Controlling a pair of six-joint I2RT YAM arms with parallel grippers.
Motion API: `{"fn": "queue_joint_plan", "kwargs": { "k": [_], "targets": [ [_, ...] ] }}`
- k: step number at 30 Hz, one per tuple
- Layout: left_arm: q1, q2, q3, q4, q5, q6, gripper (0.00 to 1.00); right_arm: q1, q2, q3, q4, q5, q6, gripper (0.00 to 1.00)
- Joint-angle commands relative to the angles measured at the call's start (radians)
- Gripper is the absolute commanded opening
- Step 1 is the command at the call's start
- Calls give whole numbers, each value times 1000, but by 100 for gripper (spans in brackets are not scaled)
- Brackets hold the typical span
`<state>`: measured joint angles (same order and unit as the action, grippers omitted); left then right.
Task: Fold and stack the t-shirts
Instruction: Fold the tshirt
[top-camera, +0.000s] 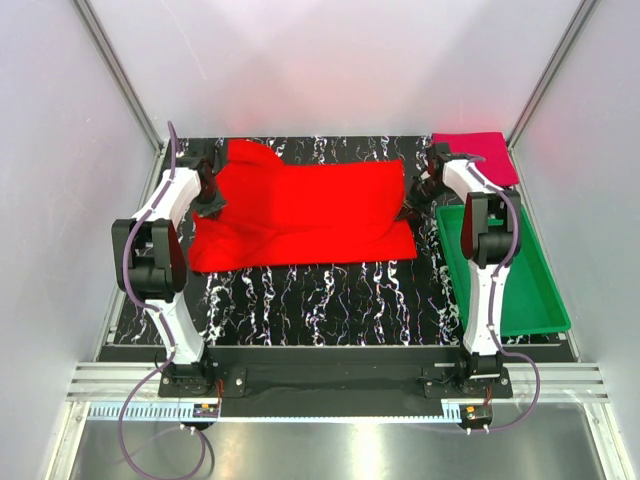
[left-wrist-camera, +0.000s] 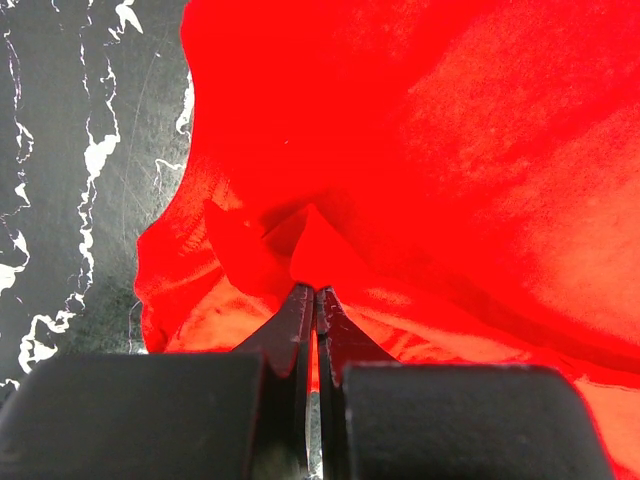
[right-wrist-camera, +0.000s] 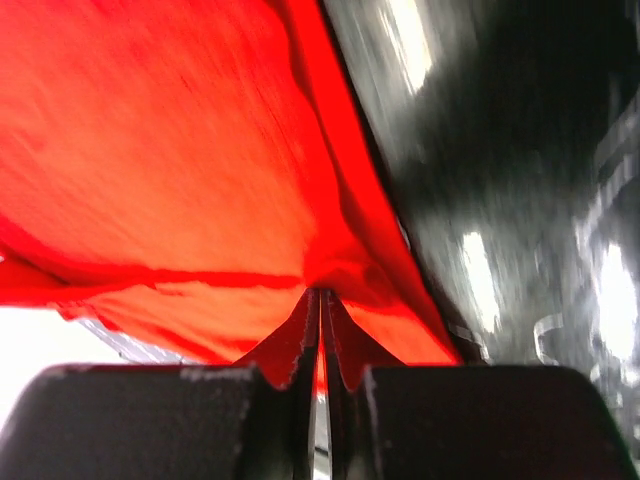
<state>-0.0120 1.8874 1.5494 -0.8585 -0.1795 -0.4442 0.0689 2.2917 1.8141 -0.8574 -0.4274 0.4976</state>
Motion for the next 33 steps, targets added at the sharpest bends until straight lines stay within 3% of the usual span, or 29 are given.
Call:
{"fn": "queue_joint_plan", "kwargs": {
  "k": [1, 9, 12, 15, 18, 20, 24, 28, 33],
  "targets": [
    [10, -50, -2, 47, -12, 16, 1, -4, 44, 102, 17, 18, 7, 8],
    [10, -48, 6, 68, -17, 18, 2, -6, -30, 103, -31, 55, -10, 10],
    [10, -62, 1, 75, -11, 27, 21, -6, -121, 28, -31, 45, -16, 15],
    [10, -73, 8, 70, -21, 36, 49, -3, -196, -47, -32, 20, -34, 24],
    [10, -103, 3, 38, -58, 41, 57, 5, -256, -123, -31, 0, -51, 30],
    [12, -163, -49, 20, -68, 32, 55, 15, -277, -174, -29, -29, -71, 30],
    [41, -258, -192, 38, -19, 15, 35, 38, -288, -271, 10, -62, -80, 28],
    [76, -219, -268, 59, 66, 15, 25, 43, -285, -328, 69, -51, -73, 13],
    [130, -140, -267, 75, 93, 22, 24, 43, -247, -325, 70, 7, -102, 10]
  ]
}}
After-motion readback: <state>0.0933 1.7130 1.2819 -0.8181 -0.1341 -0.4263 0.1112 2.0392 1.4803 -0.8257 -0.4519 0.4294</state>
